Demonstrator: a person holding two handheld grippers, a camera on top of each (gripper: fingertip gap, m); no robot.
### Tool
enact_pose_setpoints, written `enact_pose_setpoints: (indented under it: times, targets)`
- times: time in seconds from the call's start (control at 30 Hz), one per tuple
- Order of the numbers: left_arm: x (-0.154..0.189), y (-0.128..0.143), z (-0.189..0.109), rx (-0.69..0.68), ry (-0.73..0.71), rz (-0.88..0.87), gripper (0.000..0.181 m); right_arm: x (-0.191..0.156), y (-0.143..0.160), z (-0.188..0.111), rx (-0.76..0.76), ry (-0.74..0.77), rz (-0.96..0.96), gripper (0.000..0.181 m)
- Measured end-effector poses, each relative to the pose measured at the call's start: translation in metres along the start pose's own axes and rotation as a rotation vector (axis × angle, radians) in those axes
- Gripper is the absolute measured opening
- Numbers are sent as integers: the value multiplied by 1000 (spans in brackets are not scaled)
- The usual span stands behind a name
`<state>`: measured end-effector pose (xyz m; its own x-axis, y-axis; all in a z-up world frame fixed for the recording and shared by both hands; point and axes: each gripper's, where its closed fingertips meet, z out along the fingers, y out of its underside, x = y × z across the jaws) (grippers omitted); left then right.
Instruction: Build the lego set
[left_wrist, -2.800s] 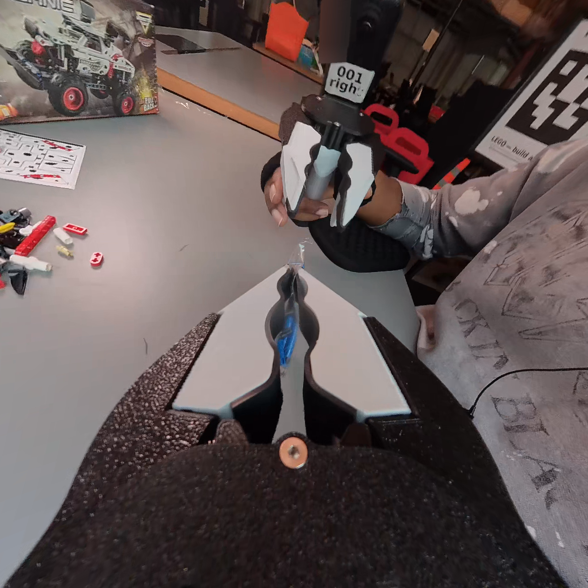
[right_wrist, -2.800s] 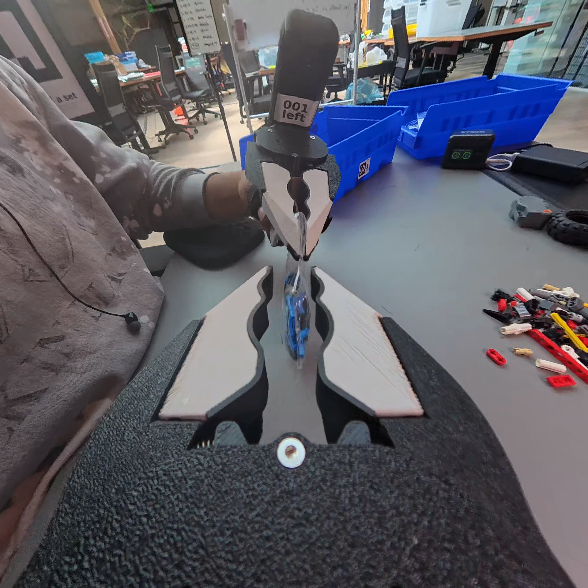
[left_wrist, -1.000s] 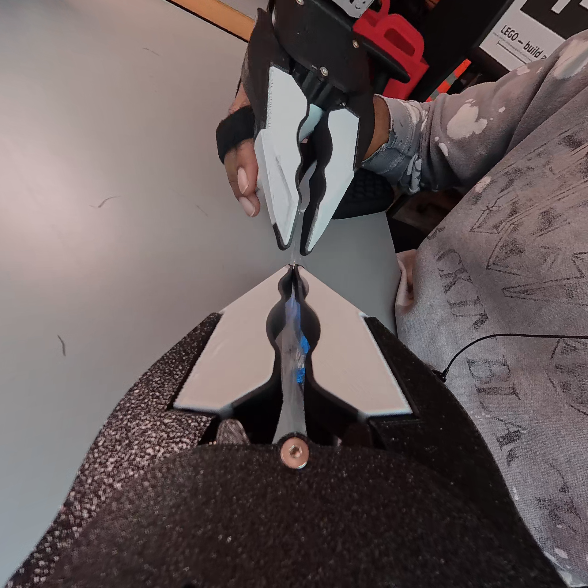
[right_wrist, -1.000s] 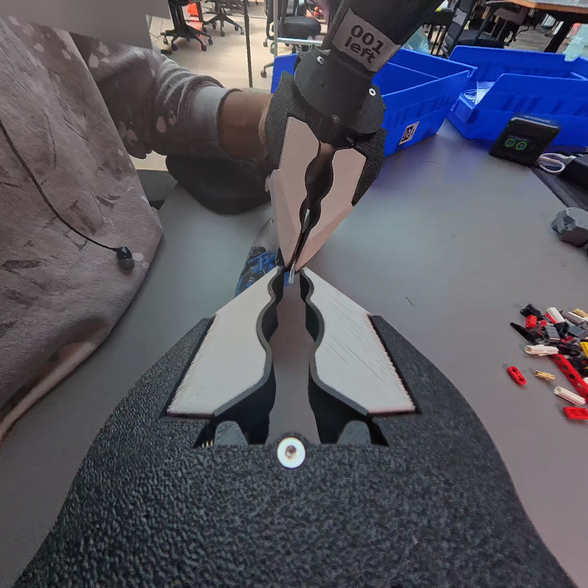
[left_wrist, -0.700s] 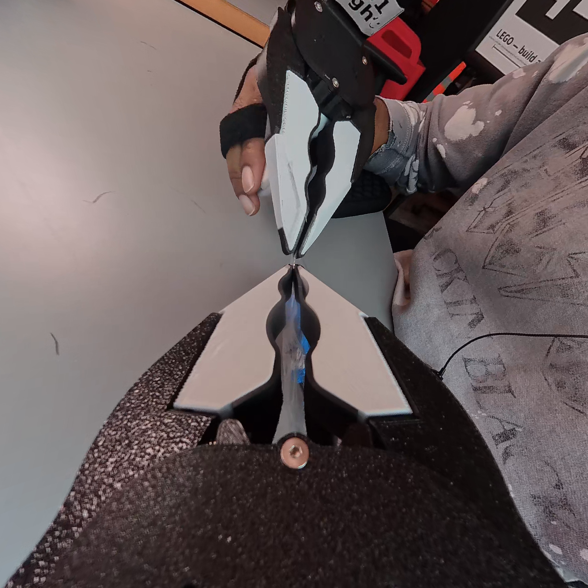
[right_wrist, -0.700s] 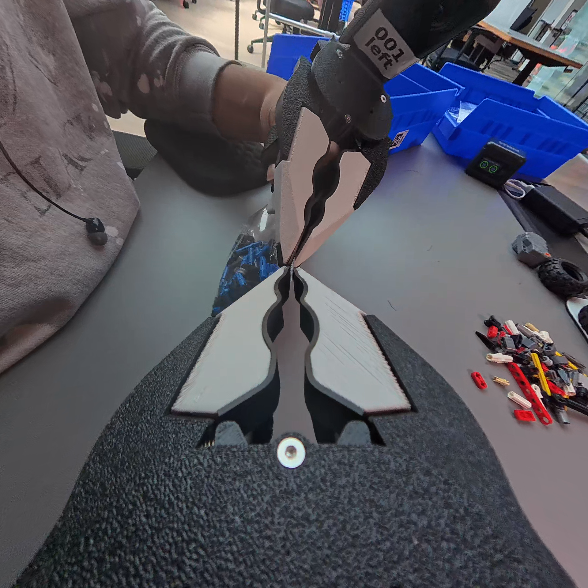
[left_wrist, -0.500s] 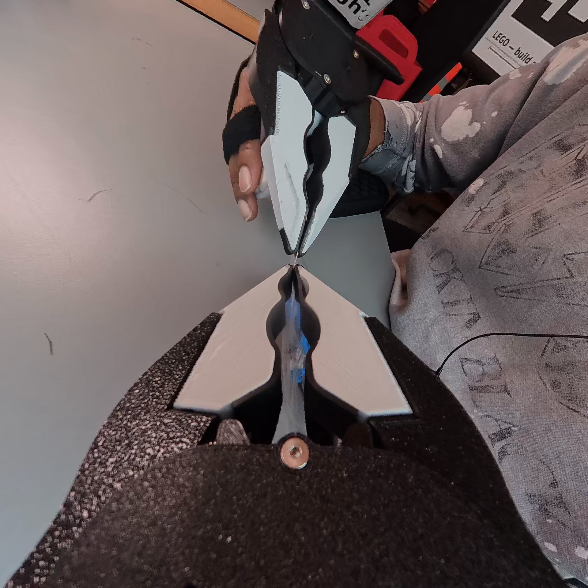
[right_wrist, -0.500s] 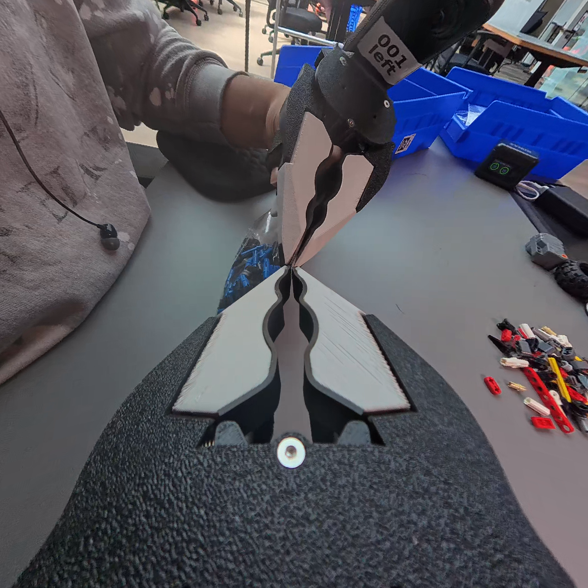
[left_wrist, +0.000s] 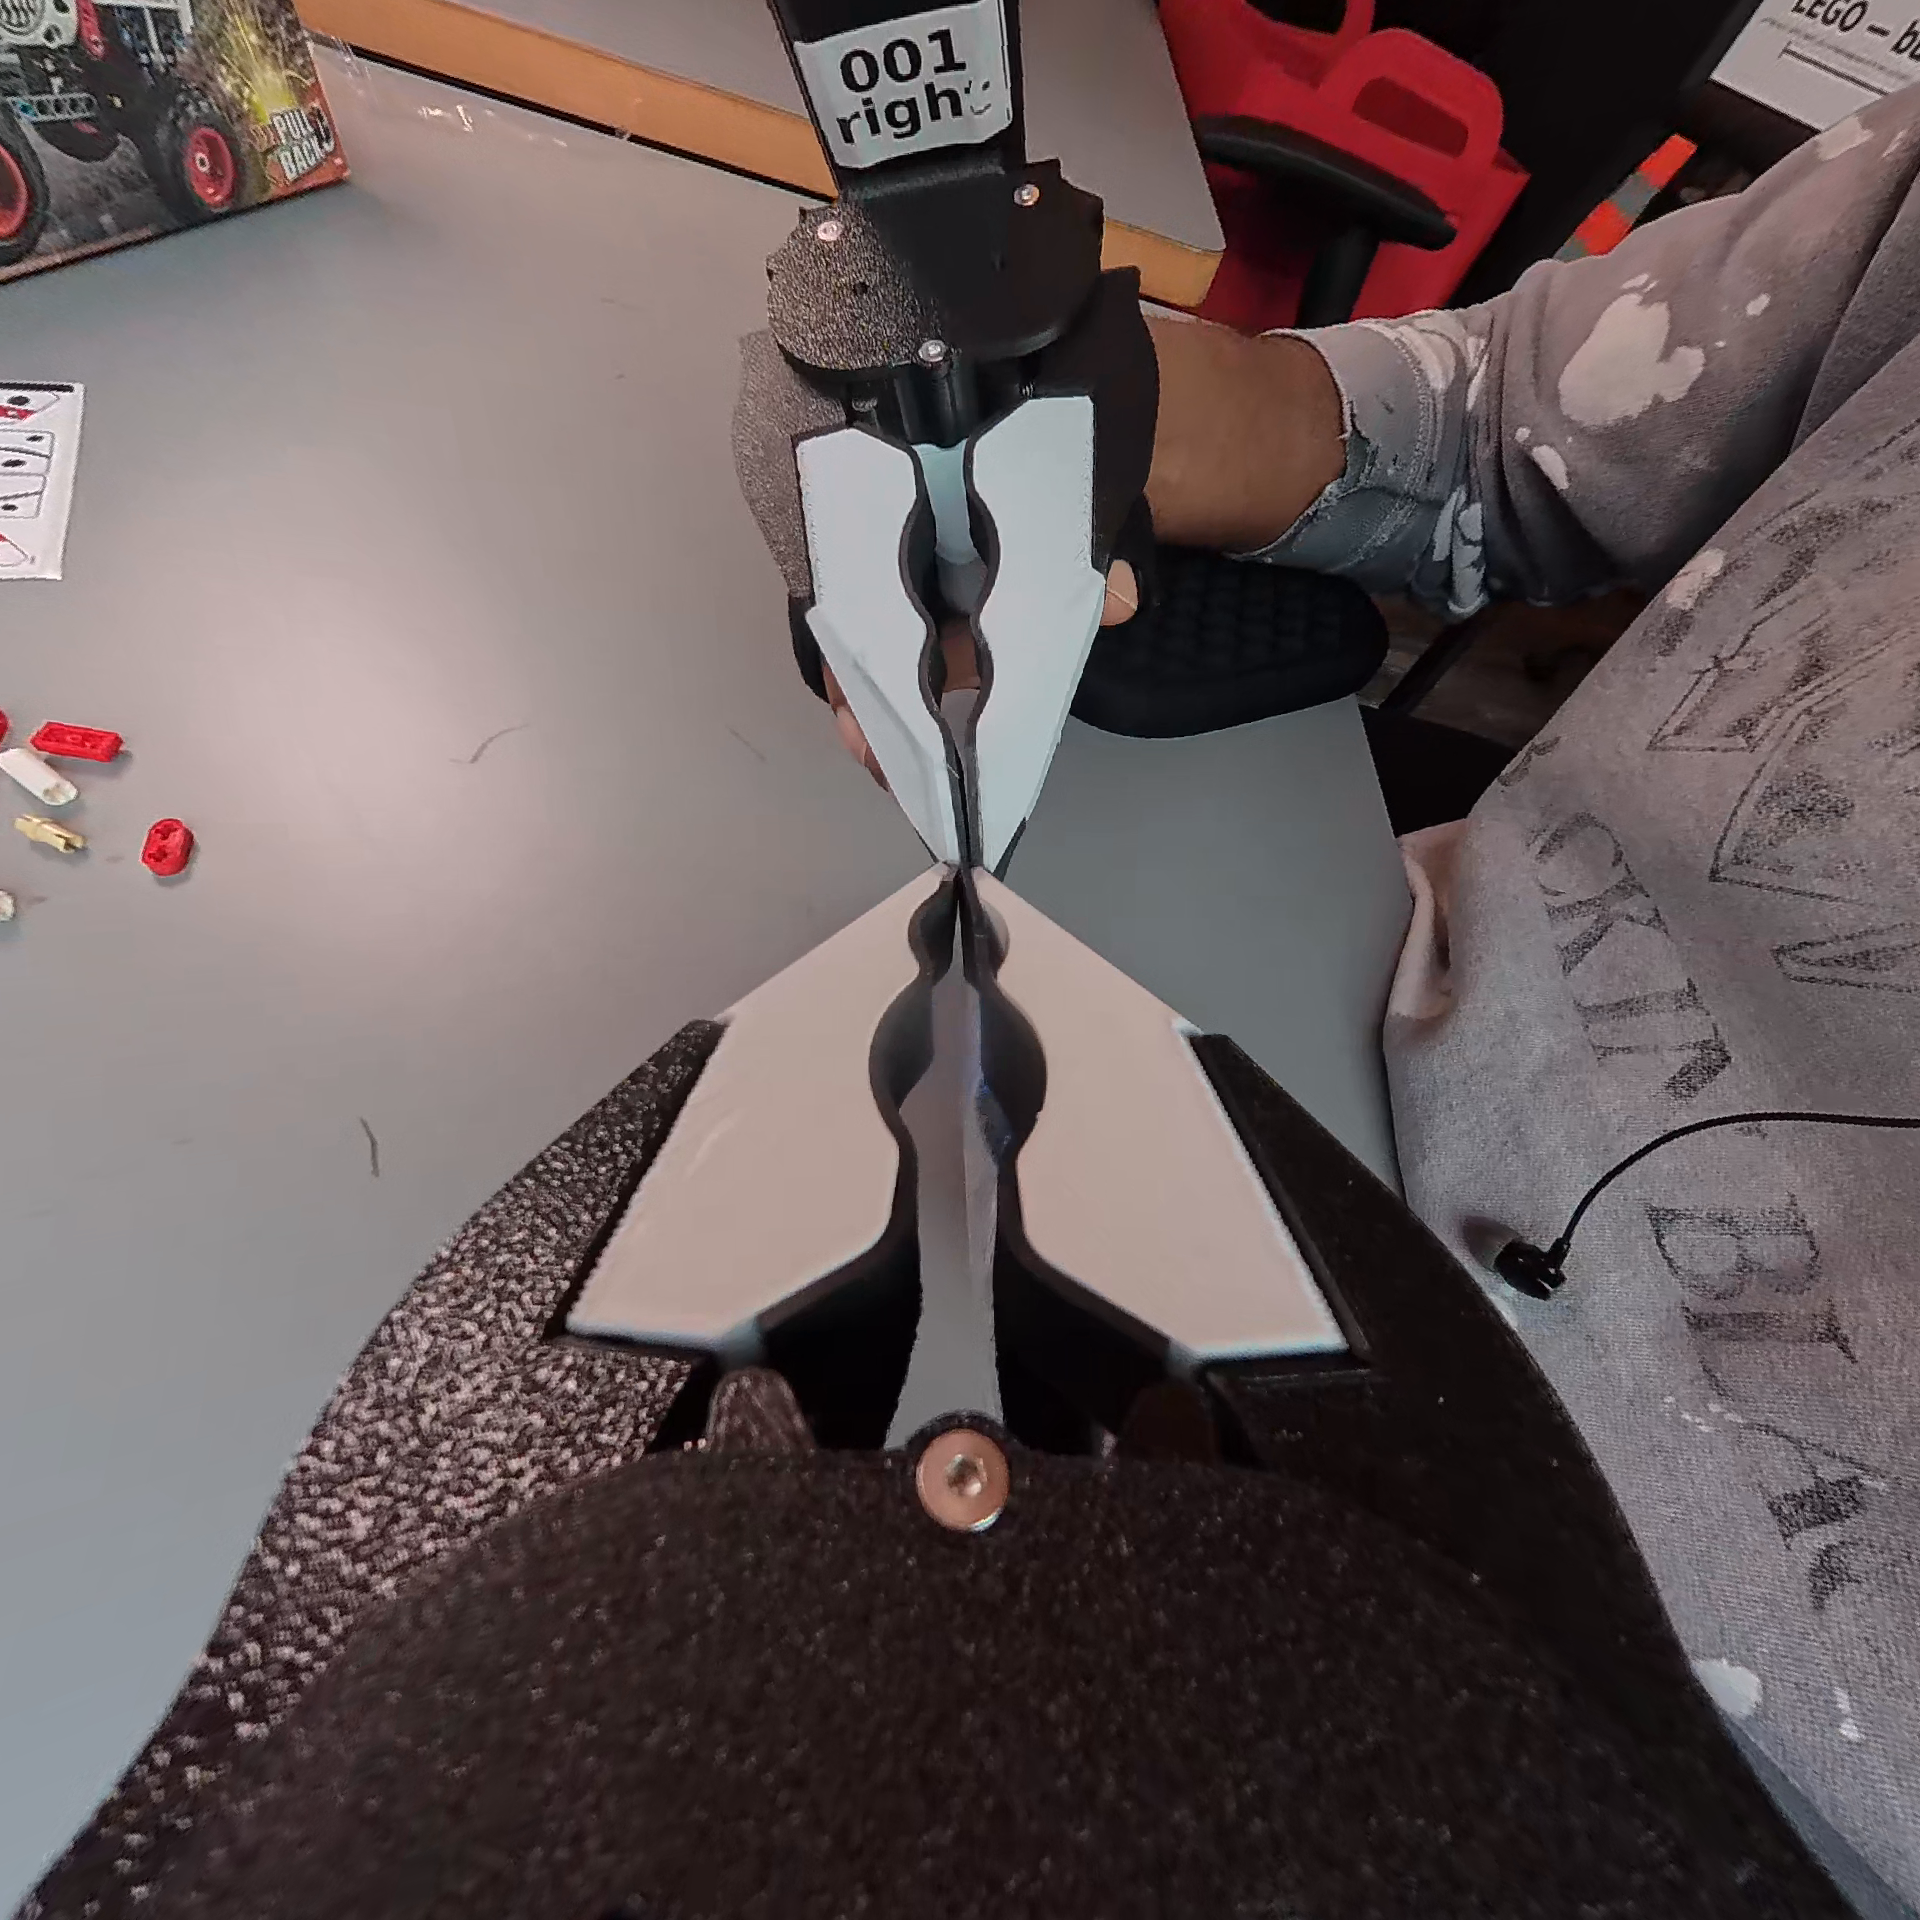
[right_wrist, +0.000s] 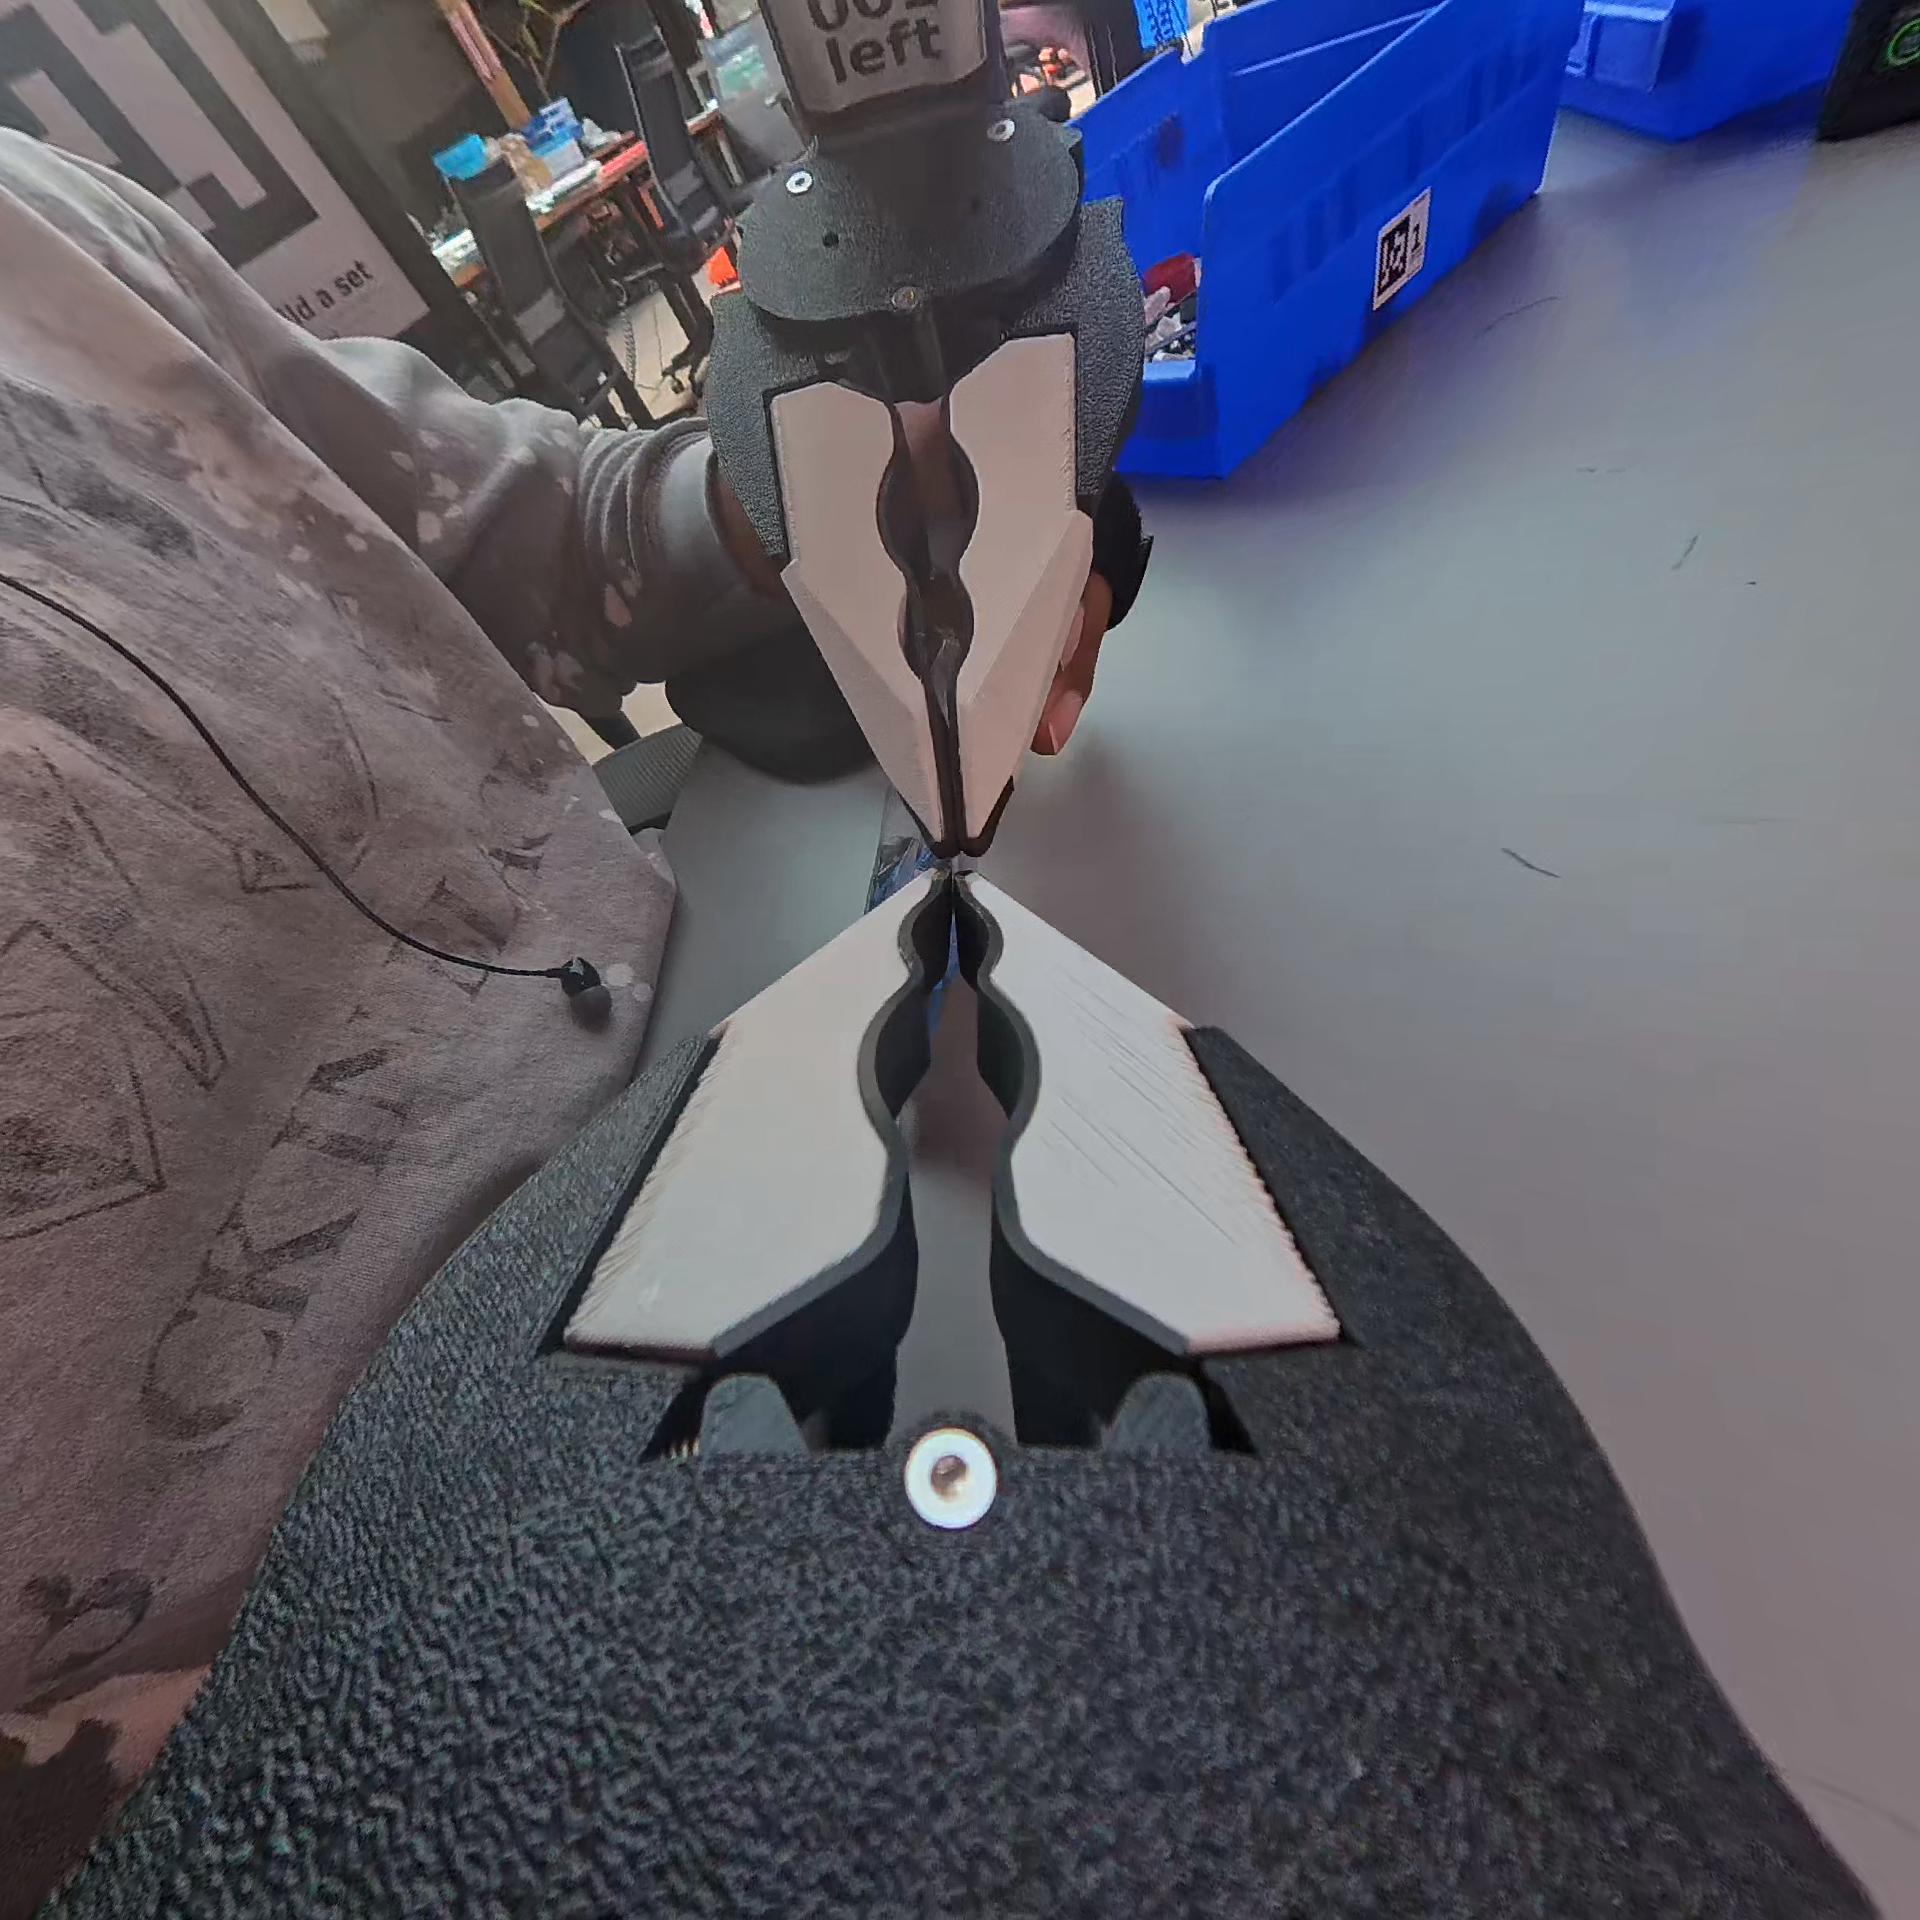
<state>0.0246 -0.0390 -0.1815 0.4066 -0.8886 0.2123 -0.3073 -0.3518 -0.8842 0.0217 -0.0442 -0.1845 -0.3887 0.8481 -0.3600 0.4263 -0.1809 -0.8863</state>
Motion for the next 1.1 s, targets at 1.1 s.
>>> enact_pose_setpoints:
  times: [1.1]
  targets:
    - [10,19,3,-108,112,-149,0,-3,11,8,-89,105,-326,0]
